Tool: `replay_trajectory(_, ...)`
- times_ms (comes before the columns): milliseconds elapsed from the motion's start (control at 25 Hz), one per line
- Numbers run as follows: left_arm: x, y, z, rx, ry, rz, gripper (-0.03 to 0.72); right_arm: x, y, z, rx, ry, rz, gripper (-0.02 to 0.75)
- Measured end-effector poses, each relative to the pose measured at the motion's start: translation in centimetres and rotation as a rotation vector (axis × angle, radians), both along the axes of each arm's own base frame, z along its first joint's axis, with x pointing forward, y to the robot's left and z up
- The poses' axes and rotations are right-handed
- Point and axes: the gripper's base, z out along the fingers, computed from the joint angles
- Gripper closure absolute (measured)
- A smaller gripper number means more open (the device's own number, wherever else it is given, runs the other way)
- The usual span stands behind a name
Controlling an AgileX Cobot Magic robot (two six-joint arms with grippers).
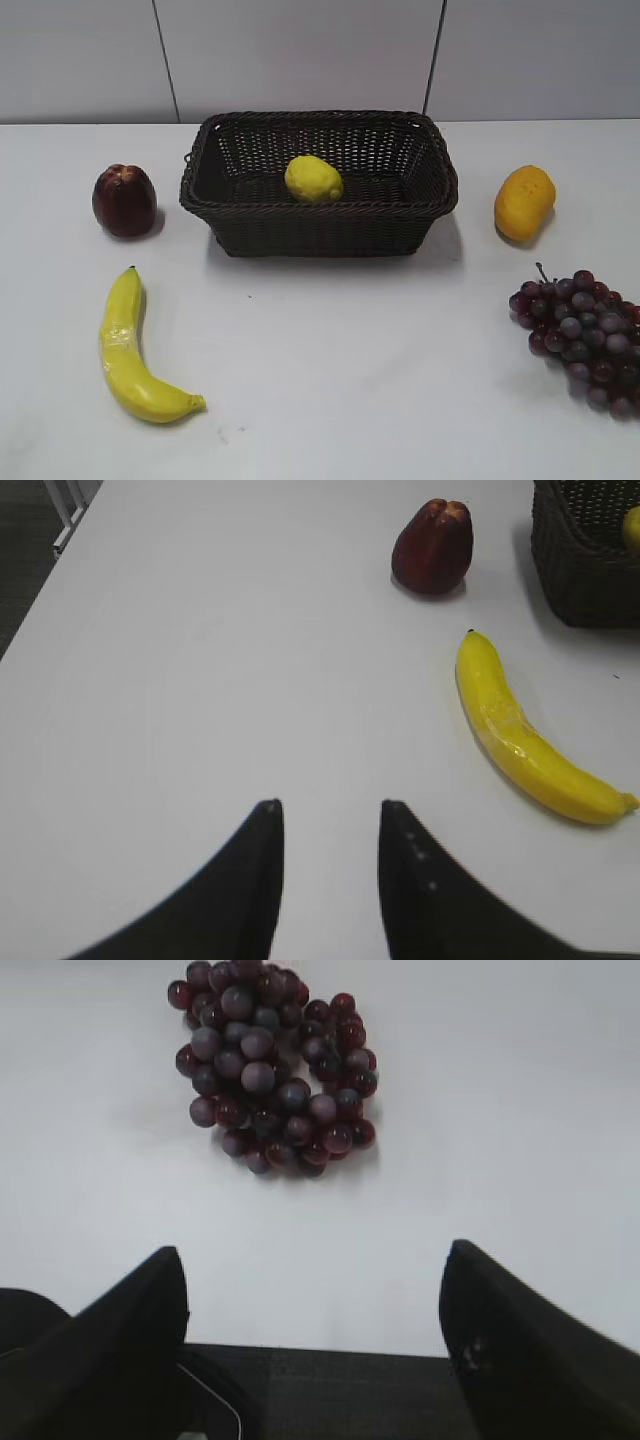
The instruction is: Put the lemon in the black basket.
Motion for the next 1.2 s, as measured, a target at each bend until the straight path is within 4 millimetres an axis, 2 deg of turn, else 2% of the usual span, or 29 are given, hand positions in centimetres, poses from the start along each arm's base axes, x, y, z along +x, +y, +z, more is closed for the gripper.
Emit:
replay_trajectory(680,0.0,0.0,0.0,0.000,0.000,0.000,0.449,-4.4,-0.1,0.8,0.006,-0.279,0.000,0.178)
replay_trajectory(1200,0.0,0.0,0.0,0.000,0.000,0.000,0.449,-5.6,-0.1,0.8,0.007,-0.355,0.001,0.178)
